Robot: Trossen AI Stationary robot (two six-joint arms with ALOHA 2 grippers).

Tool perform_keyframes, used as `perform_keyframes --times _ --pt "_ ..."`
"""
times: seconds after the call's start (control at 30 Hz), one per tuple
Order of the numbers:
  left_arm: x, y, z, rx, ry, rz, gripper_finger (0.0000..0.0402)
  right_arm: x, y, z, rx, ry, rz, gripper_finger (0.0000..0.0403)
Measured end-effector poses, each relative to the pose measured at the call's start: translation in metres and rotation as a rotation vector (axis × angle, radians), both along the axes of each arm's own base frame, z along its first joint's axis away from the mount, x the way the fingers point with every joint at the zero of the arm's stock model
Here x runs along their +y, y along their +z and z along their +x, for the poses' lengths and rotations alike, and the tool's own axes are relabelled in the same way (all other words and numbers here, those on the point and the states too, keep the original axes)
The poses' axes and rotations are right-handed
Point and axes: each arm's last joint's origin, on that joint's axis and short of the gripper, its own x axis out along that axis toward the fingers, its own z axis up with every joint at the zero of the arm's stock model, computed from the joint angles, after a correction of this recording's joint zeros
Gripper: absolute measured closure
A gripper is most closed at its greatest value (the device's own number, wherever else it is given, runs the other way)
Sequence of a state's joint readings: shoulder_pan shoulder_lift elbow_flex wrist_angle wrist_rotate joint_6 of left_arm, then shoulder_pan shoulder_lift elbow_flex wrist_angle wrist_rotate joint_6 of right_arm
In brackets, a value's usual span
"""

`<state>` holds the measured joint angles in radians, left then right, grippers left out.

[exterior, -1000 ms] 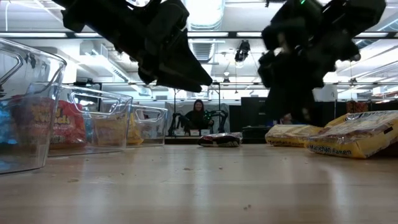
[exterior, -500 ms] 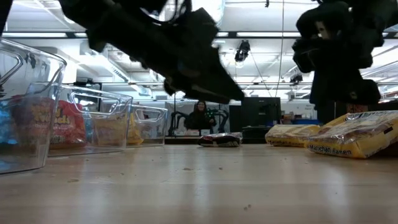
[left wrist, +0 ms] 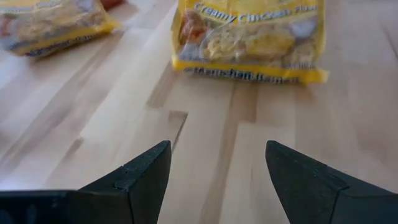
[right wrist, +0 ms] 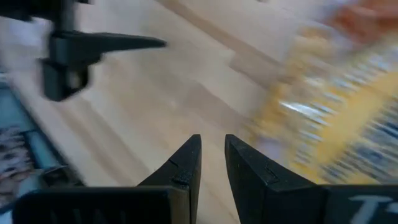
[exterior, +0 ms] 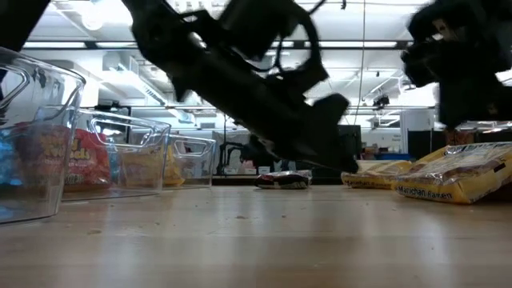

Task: Sort Maruchan noodles
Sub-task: Put the yellow noodles pack into the top transparent bin

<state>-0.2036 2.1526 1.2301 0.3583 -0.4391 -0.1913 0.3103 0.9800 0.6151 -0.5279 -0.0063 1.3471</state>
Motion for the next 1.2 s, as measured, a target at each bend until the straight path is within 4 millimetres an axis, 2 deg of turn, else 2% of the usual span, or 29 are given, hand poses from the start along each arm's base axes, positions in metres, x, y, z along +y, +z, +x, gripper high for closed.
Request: perform_keyframes --times 0.27,0.4,0.9,1.1,1.2 --pt "0.010 -0.009 0.030 -0.017 -0.026 0.005 0.0157 -0.006 0.012 -0.021 0.036 -0.037 0.059 0.0340" --pt "0.012 -0.018 0.038 -0.009 -0.054 -0.015 0.0157 -0.009 0.011 -0.033 0.118 -0.071 0.078 0.0340" --pt "0.022 -0.021 0.042 -0.091 -0.079 -0.043 0.0157 -0.012 0.008 -0.052 0.302 -0.127 0.131 0.0340" --pt "0.023 -0.037 0.047 -0.074 -0.082 -0.064 0.0157 -0.015 0.003 -0.058 0.399 -0.145 0.085 0.0340" --pt "0.021 -0.038 0.053 -0.086 -0.097 -0.085 0.0157 -0.015 0.002 -0.057 0.393 -0.147 0.078 0.0340"
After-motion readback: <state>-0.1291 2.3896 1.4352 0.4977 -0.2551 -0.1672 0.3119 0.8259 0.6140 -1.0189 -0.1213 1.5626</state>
